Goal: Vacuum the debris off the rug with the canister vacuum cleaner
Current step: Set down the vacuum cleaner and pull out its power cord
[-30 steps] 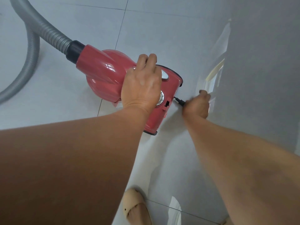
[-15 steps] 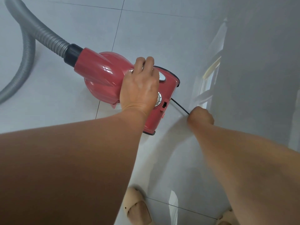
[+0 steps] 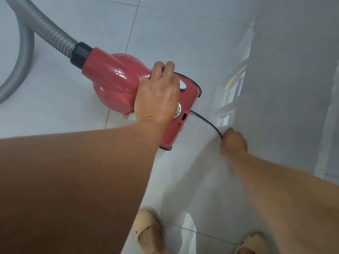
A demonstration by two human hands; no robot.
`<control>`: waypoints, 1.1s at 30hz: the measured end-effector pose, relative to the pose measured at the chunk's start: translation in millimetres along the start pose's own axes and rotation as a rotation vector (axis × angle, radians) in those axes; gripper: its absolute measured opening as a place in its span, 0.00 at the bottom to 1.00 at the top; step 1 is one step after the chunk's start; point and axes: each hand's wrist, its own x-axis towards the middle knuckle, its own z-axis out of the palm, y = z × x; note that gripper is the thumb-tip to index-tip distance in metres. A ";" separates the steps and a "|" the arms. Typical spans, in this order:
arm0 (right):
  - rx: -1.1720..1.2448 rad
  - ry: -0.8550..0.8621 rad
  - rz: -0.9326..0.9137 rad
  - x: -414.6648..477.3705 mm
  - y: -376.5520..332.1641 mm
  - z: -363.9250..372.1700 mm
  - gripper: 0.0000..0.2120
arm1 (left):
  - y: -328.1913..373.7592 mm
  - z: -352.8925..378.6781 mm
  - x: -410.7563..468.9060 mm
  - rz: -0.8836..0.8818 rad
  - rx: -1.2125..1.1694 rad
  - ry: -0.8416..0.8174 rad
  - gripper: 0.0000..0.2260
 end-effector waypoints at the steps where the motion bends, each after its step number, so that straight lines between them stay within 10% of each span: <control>1: 0.083 -0.013 -0.065 3.7 -14.8 4.7 0.14 | -0.1 1.0 -0.1 0.004 0.004 0.005 0.06; 9: 0.423 -0.091 -0.266 21.2 -105.2 20.6 0.15 | 1.4 4.4 0.1 0.021 0.017 0.045 0.09; 19: -0.142 -0.004 -0.024 3.7 -21.7 -24.2 0.15 | -1.2 3.1 0.3 0.015 0.006 0.036 0.05; 27: 0.325 -0.173 -0.235 14.3 -103.3 3.1 0.13 | 0.1 5.4 0.6 0.014 -0.031 0.060 0.08; 33: -0.321 -0.082 -0.052 1.6 -2.5 -15.4 0.17 | -2.6 2.1 0.7 0.011 -0.006 0.031 0.06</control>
